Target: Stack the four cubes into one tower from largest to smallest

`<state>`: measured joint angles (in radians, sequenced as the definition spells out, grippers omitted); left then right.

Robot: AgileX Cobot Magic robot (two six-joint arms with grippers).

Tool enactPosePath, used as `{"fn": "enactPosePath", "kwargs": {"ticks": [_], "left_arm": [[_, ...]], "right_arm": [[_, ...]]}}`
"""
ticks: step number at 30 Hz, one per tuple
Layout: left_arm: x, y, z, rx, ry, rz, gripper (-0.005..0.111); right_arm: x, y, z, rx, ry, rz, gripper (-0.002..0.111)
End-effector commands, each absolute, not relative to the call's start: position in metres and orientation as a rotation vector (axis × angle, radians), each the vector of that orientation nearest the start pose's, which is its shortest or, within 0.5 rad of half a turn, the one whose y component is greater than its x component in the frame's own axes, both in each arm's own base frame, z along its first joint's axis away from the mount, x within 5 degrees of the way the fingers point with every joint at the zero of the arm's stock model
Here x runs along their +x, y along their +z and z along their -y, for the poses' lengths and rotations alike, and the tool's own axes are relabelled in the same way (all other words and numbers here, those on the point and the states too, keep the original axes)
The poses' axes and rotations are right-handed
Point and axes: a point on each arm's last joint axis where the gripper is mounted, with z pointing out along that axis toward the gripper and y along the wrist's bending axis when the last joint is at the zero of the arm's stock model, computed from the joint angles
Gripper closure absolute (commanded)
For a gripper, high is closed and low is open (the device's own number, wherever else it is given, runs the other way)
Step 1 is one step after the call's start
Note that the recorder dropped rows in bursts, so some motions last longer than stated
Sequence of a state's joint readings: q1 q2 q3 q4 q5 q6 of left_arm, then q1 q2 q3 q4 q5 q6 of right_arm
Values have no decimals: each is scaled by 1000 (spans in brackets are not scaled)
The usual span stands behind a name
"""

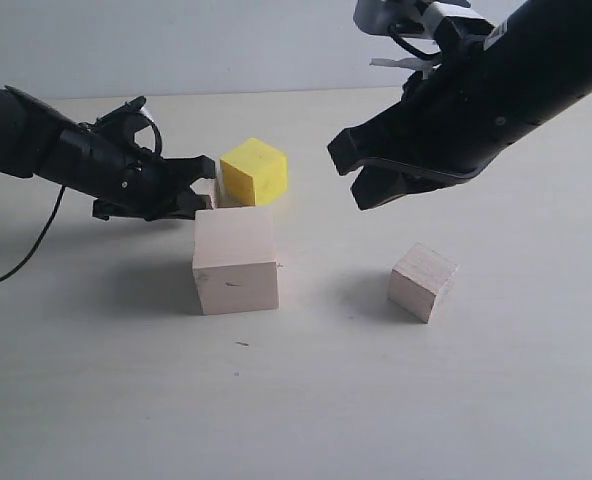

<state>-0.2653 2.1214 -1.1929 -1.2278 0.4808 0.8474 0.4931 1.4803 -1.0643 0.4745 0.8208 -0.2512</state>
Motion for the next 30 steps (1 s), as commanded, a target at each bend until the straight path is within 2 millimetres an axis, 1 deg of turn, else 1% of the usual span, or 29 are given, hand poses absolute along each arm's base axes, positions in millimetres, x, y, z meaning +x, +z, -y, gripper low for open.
{"fn": "enactPosePath", "kwargs": {"ticks": [1, 5, 8, 12, 18, 21, 25, 30], "left_arm": [[380, 105, 152, 152, -886, -2623, 107], [375, 108, 157, 230, -987, -2619, 107], [376, 113, 160, 228, -1034, -2576, 107], [382, 120, 162, 247, -1041, -2534, 107], [401, 123, 167, 245, -1034, -2496, 107], [407, 121, 167, 247, -1013, -2526, 107], [409, 110, 163, 276, -912, -2594, 107], [413, 105, 161, 265, -848, -2591, 107]], "right_arm": [[246, 271, -168, -646, 643, -2640, 108], [246, 271, -168, -639, 645, -2643, 108], [246, 271, -168, -639, 645, -2643, 108], [246, 271, -168, -639, 645, -2643, 108], [246, 271, -168, -639, 645, -2643, 108], [246, 271, -168, -639, 645, -2643, 108], [246, 271, -168, -639, 645, -2643, 108], [247, 271, -168, -638, 644, -2641, 108]]}}
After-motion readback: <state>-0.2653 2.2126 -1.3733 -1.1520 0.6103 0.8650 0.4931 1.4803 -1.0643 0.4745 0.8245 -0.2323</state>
